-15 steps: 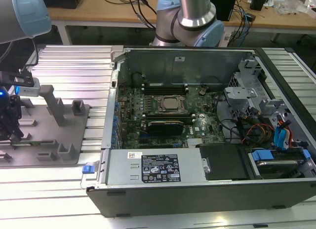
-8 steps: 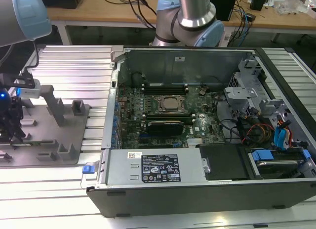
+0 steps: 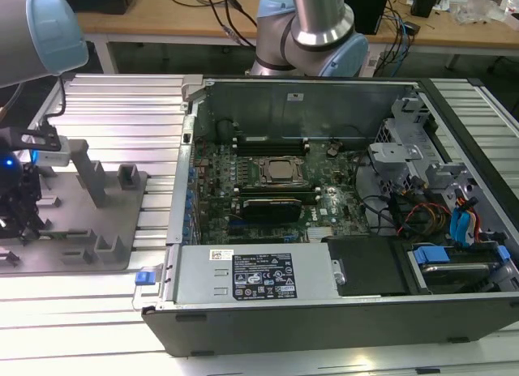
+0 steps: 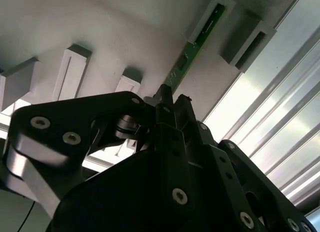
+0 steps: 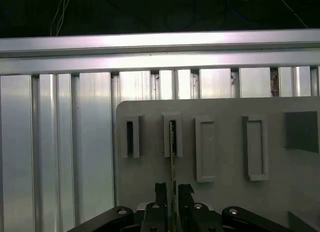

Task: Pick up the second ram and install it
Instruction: 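Pick up the second ram and move it above second insertion slot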

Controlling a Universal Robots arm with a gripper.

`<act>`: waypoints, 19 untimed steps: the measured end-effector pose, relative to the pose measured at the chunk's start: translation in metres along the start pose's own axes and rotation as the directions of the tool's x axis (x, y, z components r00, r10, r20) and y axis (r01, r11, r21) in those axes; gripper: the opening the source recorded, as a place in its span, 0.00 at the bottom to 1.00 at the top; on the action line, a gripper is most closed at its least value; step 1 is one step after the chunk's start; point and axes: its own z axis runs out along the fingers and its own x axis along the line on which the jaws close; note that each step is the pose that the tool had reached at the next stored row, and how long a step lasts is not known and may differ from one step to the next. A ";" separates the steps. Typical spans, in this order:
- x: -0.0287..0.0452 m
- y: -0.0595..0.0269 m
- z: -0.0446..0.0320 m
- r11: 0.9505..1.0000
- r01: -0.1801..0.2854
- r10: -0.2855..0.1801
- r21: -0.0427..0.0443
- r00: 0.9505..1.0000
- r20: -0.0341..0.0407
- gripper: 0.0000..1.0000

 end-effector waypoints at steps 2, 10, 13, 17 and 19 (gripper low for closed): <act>0.0000 -0.0001 0.0037 1.000 0.002 -0.002 0.000 1.000 0.000 0.22; -0.0001 0.0000 0.0052 1.000 0.004 -0.004 0.000 1.000 0.002 0.22; -0.0001 -0.0001 0.0049 1.000 0.004 -0.004 0.000 1.000 0.002 0.22; 0.0000 0.0014 0.0050 1.000 0.004 -0.004 0.000 1.000 0.002 0.22; -0.0001 0.0014 0.0050 1.000 0.004 -0.004 0.000 1.000 0.002 0.22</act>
